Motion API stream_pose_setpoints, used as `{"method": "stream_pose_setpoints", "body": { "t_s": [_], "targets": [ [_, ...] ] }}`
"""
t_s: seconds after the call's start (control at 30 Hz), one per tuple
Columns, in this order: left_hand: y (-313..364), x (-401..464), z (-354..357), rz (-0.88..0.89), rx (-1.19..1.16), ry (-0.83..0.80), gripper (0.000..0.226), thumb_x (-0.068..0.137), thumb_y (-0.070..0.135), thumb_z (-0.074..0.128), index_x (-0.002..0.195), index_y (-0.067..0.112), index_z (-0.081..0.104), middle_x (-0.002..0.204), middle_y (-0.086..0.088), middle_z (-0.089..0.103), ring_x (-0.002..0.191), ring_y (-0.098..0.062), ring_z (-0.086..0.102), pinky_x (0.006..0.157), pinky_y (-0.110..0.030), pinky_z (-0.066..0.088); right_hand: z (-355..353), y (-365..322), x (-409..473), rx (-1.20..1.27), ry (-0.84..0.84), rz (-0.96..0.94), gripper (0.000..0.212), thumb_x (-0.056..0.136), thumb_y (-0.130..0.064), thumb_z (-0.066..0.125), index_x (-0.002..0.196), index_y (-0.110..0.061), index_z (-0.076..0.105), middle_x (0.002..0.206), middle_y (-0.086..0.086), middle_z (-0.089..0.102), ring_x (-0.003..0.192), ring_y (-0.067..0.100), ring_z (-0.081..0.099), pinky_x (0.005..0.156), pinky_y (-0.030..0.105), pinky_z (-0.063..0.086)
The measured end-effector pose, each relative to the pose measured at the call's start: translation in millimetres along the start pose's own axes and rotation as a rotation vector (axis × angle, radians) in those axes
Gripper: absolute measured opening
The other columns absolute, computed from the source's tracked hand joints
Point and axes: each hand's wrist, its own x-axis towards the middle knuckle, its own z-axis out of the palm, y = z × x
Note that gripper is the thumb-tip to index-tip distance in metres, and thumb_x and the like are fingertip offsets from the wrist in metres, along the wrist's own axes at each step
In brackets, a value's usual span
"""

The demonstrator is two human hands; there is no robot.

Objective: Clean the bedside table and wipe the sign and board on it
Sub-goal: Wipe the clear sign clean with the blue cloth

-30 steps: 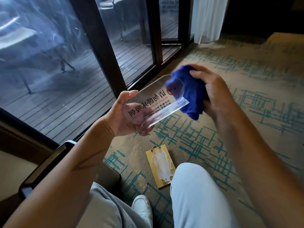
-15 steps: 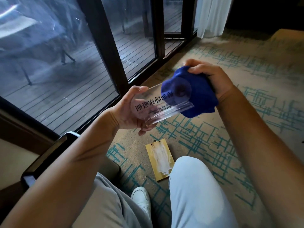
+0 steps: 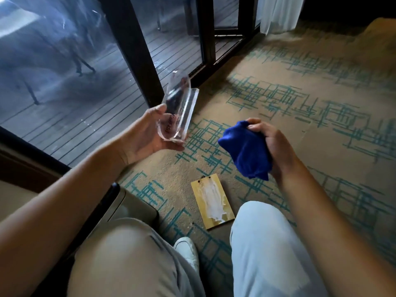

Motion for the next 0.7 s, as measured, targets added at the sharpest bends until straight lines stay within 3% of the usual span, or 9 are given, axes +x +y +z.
{"method": "stream_pose_setpoints", "body": {
  "t_s": [0.1,0.13,0.27,0.37,0.43,0.53,0.67,0.7],
  "targets": [
    [-37,-1,-20,-0.04,-0.009,0.161,0.036,0.091,0.031,0.066,0.114,0.004,0.067,0.104,-0.019,0.068,0.094,-0.032,0.065,0.088,-0.049,0.058,8,22,4,-0.094,0.07,-0.004,0.018,0.088,-0.002,0.054,0.087,-0.014,0.068,0.081,0.005,0.07,0.077,0.018,0.066,0.074,0.028,0.052],
    [-52,0,-25,-0.063,-0.003,0.226,0.032,0.097,0.025,0.057,0.117,0.001,0.064,0.105,-0.022,0.067,0.093,-0.033,0.065,0.089,-0.049,0.058,12,30,6,-0.1,0.06,0.005,0.017,0.091,0.0,0.054,0.09,-0.012,0.066,0.081,0.006,0.07,0.076,0.017,0.066,0.073,0.027,0.053],
    [-114,-3,-32,-0.136,-0.146,0.505,0.04,0.088,0.026,0.068,0.115,-0.003,0.06,0.096,-0.021,0.064,0.081,-0.035,0.069,0.08,-0.051,0.061,19,56,14,-0.099,-0.03,0.069,0.013,0.092,0.001,0.059,0.099,-0.009,0.063,0.091,0.01,0.066,0.081,0.017,0.065,0.079,0.029,0.052],
    [-154,0,-40,-0.2,-0.161,0.619,0.052,0.07,0.035,0.085,0.104,0.002,0.064,0.085,-0.013,0.055,0.08,-0.031,0.06,0.07,-0.045,0.062,13,69,13,-0.088,-0.057,0.12,0.027,0.085,0.002,0.066,0.109,-0.007,0.061,0.104,0.014,0.065,0.087,0.021,0.068,0.079,0.031,0.055],
    [-179,4,-51,-0.241,-0.157,0.667,0.062,0.061,0.044,0.09,0.104,0.008,0.063,0.079,-0.009,0.048,0.076,-0.025,0.054,0.065,-0.037,0.06,10,77,9,-0.111,-0.056,0.149,0.032,0.084,0.006,0.065,0.113,-0.007,0.059,0.107,0.015,0.064,0.089,0.022,0.067,0.075,0.031,0.056],
    [-216,12,-65,-0.348,-0.112,0.719,0.045,0.075,0.048,0.079,0.098,0.015,0.059,0.073,-0.005,0.049,0.063,-0.018,0.053,0.053,-0.026,0.053,8,87,1,-0.151,-0.061,0.182,0.033,0.085,0.01,0.063,0.112,-0.008,0.059,0.106,0.013,0.065,0.087,0.02,0.068,0.072,0.03,0.055],
    [-261,16,-75,-0.446,-0.084,0.735,0.049,0.065,0.057,0.082,0.082,0.018,0.058,0.069,-0.005,0.05,0.056,-0.014,0.05,0.055,-0.024,0.047,6,95,-8,-0.209,-0.058,0.198,0.034,0.078,0.008,0.069,0.104,-0.013,0.063,0.1,0.008,0.067,0.083,0.016,0.068,0.074,0.026,0.054],
    [-272,16,-76,-0.435,-0.1,0.757,0.045,0.07,0.052,0.082,0.077,0.017,0.054,0.063,-0.001,0.048,0.052,-0.011,0.048,0.057,-0.026,0.048,4,97,-10,-0.253,-0.049,0.205,0.033,0.079,0.008,0.069,0.103,-0.014,0.064,0.098,0.006,0.067,0.083,0.016,0.067,0.075,0.026,0.054]
  ]
}}
